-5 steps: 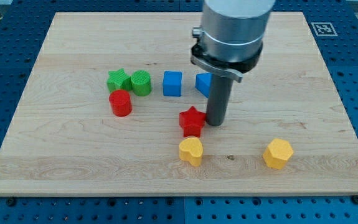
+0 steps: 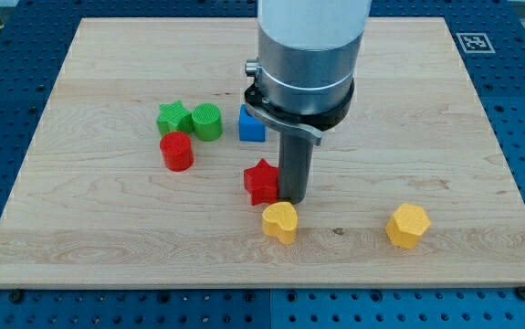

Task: Slide red star to the red circle

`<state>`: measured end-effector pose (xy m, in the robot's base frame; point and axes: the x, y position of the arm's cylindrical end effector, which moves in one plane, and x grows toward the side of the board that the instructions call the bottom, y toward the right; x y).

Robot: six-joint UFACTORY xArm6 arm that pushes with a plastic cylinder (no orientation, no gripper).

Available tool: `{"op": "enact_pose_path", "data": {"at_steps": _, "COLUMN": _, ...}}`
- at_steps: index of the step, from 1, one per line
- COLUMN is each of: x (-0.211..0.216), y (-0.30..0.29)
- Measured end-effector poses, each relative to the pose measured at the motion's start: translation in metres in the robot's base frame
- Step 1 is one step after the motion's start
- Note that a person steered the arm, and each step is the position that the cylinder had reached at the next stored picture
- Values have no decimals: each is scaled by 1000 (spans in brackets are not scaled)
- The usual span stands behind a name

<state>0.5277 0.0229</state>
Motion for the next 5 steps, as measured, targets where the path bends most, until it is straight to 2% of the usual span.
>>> {"op": "enact_pose_path", "data": {"at_steps": 5, "x": -1, "y": -37}}
